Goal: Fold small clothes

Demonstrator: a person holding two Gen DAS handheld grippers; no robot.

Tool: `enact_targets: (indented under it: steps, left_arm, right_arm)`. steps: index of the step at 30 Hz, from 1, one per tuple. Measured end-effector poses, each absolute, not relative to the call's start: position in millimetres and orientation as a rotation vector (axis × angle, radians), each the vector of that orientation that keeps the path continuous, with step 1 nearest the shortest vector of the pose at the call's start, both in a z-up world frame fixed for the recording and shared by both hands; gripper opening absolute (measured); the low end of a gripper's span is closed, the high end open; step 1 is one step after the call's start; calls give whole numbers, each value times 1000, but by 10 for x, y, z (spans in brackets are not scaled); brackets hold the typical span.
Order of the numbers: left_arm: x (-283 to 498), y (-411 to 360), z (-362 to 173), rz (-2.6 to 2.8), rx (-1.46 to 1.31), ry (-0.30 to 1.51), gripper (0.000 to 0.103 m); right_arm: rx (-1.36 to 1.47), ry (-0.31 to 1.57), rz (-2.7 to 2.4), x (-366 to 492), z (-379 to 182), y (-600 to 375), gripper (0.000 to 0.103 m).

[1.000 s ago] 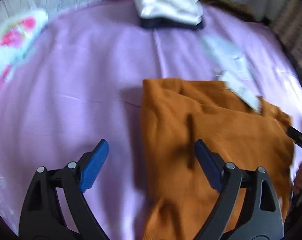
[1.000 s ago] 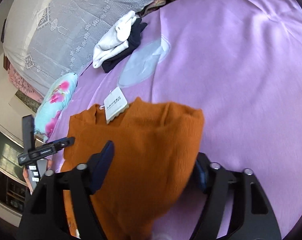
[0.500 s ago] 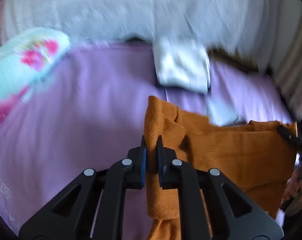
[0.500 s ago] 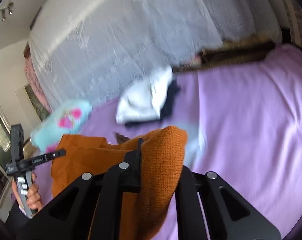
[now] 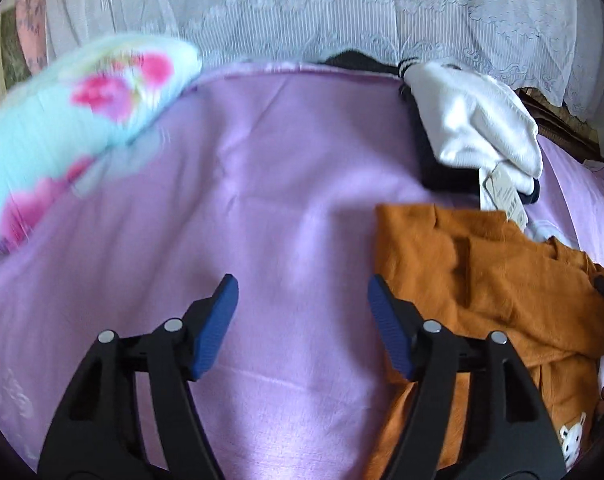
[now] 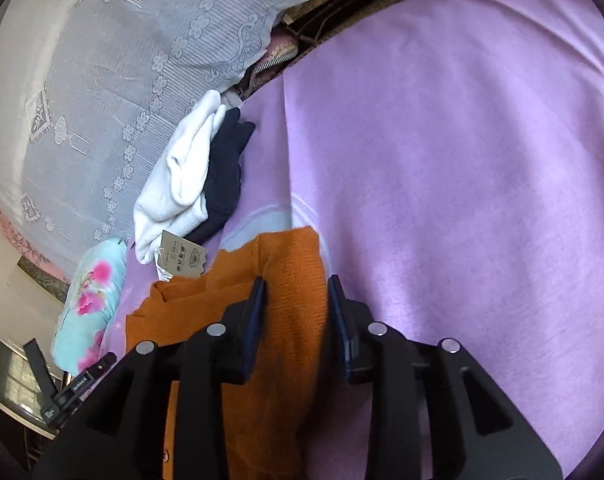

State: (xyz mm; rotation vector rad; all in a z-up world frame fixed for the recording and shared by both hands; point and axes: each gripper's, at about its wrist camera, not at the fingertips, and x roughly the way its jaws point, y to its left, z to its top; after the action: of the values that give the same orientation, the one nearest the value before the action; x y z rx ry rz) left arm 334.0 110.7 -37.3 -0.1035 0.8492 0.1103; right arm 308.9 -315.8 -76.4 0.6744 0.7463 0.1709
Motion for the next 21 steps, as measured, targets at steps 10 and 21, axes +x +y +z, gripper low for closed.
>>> enact_targets:
  steps: [10,21]
  left_arm:
    - [3774,697,-619,49,-7,938,87]
    - [3719,469,-455,-69,24,824,11]
  right_arm:
    - [315,634,113,3035,-312,-2701,55]
    - [536,782,251,3337,-734,-2823,11]
